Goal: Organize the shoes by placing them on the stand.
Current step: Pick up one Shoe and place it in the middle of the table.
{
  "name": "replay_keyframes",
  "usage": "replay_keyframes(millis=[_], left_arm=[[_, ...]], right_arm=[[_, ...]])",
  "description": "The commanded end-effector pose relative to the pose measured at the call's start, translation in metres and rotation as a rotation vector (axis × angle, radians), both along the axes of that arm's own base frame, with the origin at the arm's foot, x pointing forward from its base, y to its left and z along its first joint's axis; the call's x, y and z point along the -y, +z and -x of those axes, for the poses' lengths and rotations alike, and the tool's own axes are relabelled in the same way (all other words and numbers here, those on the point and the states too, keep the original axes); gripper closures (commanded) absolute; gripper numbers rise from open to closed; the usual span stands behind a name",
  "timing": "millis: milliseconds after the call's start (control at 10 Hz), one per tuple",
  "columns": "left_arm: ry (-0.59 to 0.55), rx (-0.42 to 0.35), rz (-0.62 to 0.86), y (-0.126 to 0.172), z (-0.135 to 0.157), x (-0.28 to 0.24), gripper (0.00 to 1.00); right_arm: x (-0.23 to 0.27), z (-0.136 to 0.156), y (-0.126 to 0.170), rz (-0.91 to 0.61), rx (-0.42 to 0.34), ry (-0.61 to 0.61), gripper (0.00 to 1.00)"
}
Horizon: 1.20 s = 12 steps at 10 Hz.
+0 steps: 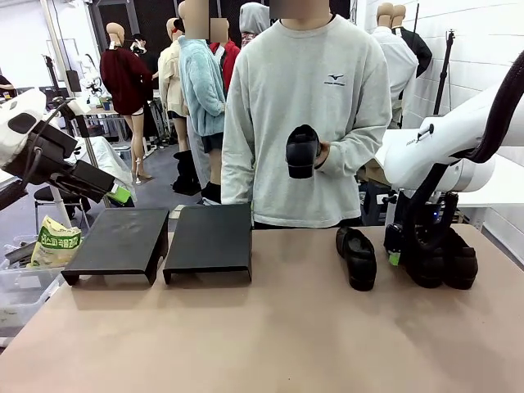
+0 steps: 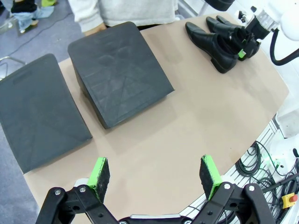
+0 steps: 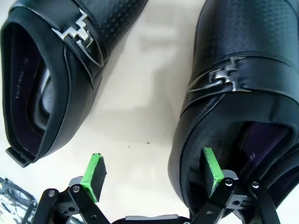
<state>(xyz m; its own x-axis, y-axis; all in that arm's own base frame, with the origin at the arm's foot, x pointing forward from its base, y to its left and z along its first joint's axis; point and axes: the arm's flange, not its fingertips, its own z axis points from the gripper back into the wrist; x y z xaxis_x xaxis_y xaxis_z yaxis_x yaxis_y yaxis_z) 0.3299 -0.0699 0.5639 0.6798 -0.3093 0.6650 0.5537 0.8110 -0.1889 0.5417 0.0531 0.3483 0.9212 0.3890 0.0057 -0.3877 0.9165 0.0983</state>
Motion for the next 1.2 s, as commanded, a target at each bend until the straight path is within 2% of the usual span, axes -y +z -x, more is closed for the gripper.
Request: replay_keyframes(millis=[0, 200, 700, 800, 1100], left_arm=[[-0.007, 0.000, 0.002, -0.0006, -0.0007, -0.0024, 0.00], [-0.007, 0.000, 0.002, -0.0006, -0.0007, -0.0024, 0.00], [-0.007, 0.000, 0.002, -0.0006, -0.0007, -0.0024, 0.00], [-0.007, 0.000, 0.002, -0.0006, -0.0007, -0.0024, 0.00], [-0.007, 0.000, 0.002, -0.0006, -0.0007, -0.0024, 0.00]], right_arm=[[-0.0037, -0.0062, -0.0005, -0.013, -0.027, -0.013, 0.00], [-0.0037, -0.0069, 0.0000, 0.007, -0.048, -0.010, 0.00], [-0.0074, -0.0104, 0.0024, -0.007, -0.043, -0.020, 0.89], [-0.0062, -0.0106, 0.0017, -0.005, -0.046, -0.024, 1.00], [-0.0025, -0.0092, -0.0050, -0.001, -0.067, -0.037, 1.00]])
